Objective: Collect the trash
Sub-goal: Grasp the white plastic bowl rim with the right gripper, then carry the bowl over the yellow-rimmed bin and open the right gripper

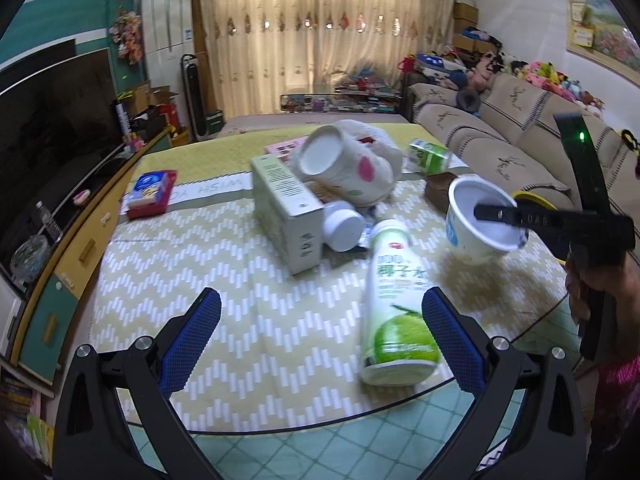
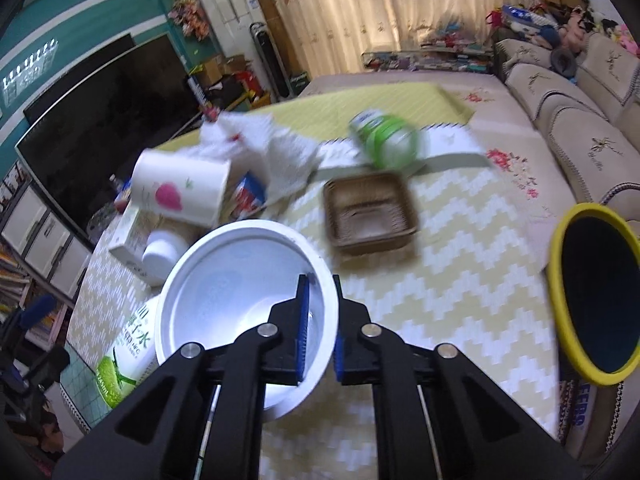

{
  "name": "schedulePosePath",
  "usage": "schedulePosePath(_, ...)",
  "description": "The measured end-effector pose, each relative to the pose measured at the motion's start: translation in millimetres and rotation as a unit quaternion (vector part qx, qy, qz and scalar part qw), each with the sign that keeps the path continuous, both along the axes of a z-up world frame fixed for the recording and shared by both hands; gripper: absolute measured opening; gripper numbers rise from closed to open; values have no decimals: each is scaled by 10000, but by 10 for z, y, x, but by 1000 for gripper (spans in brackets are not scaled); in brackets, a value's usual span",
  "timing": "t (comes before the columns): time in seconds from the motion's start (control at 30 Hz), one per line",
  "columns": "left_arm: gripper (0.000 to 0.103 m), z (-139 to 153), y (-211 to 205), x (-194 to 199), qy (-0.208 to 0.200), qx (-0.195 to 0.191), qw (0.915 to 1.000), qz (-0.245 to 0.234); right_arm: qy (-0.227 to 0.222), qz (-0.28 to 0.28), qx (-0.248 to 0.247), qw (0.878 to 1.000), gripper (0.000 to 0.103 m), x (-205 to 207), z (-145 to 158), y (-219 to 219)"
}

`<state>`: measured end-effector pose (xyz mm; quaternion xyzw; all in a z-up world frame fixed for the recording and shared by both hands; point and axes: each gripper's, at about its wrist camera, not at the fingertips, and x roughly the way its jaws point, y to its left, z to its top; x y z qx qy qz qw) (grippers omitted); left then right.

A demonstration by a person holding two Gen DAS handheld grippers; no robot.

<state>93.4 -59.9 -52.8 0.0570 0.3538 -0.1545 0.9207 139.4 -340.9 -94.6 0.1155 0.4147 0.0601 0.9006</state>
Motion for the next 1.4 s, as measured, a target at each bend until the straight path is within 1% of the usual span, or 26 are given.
schedulePosePath(0.13, 99, 8, -167, -6, 6, 26, 9998, -221, -91, -425, -58, 9990, 10, -38, 97, -415)
schedulePosePath(0.2, 99, -4, -256, 2, 29, 55, 9995, -319, -102, -743, -113, 9971, 10, -48, 120, -704)
schedulePosePath(0.3, 99, -59, -379, 43, 108, 115, 9990, -414, -67, -1312, -220, 9911, 10, -66, 101, -1198)
schedulePosePath(0.33, 99, -74, -408, 54, 143, 128, 9989, -430, -5, -1540, -257, 9877, 10, -50, 66, -1408)
schedulePosePath(0.47, 99, -137, -522, 119, 242, 223, 9985, -442, 320, -2182, -331, 9748, 10, 18, -128, -1994)
schedulePosePath(0.63, 99, -241, -630, 229, 392, 329, 9979, -408, 844, -2596, -383, 9613, 10, 125, -478, -2568)
schedulePosePath(0.73, 99, -314, -681, 289, 509, 380, 9971, -414, 1107, -2672, -374, 9565, 10, 154, -688, -2767)
schedulePosePath(0.83, 99, -397, -741, 341, 628, 417, 9962, -447, 1303, -2719, -360, 9528, 10, 166, -882, -2886)
schedulePosePath(0.9, 99, -443, -782, 370, 672, 468, 9956, -459, 1358, -2753, -322, 9512, 12, 151, -958, -2902)
schedulePosePath(1.0, 99, -475, -801, 398, 709, 496, 9952, -461, 1417, -2781, -389, 9492, 19, 182, -1029, -2899)
schedulePosePath(1.03, 99, -474, -796, 397, 718, 495, 9951, -459, 1428, -2778, -391, 9492, 24, 205, -1042, -2888)
schedulePosePath(1.07, 99, -478, -793, 398, 718, 495, 9952, -455, 1418, -2783, -429, 9490, 26, 177, -1030, -2849)
schedulePosePath(1.13, 99, -478, -785, 405, 711, 503, 9952, -440, 1375, -2801, -471, 9489, 26, 157, -990, -2842)
schedulePosePath(1.27, 99, -497, -750, 426, 715, 513, 9952, -422, 1113, -2772, -503, 9530, 28, 24, -793, -2697)
schedulePosePath(1.4, 99, -543, -715, 438, 776, 487, 9949, -421, 557, -2697, -656, 9591, 36, -231, -444, -2404)
